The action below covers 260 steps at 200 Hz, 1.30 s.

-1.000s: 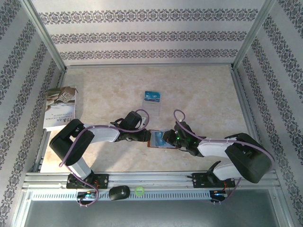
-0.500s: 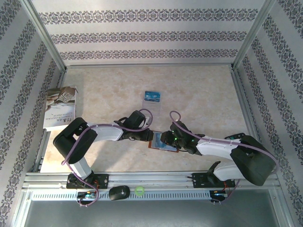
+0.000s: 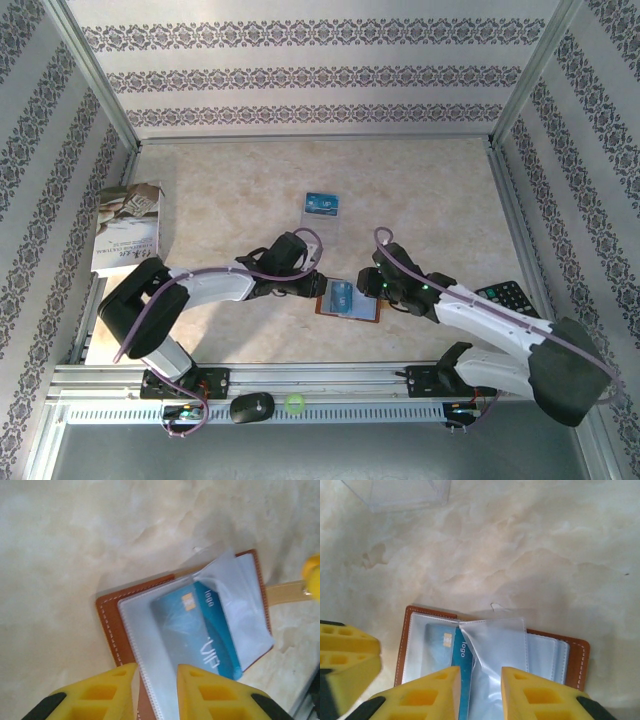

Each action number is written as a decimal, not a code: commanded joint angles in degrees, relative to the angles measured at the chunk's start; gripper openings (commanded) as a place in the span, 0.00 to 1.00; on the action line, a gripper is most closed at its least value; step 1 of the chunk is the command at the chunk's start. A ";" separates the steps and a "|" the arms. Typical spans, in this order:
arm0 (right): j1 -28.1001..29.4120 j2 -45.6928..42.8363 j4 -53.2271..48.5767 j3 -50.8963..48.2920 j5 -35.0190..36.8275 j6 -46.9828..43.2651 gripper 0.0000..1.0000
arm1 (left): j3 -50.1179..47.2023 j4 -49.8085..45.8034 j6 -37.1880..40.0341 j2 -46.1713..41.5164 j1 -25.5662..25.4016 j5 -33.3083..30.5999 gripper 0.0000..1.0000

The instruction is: Take the credit cards out of the card holder

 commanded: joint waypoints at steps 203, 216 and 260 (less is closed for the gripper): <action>3.74 21.67 -4.52 7.50 6.65 -7.58 0.09 | 3.60 0.58 2.94 10.04 -2.68 -0.73 0.19; 3.83 21.81 -3.78 6.96 7.11 -7.27 0.00 | 3.31 0.57 2.88 10.10 -2.68 -0.90 0.19; 3.39 20.92 -3.88 4.61 11.34 -3.71 0.00 | 1.41 0.79 2.33 10.46 -2.59 -1.35 0.14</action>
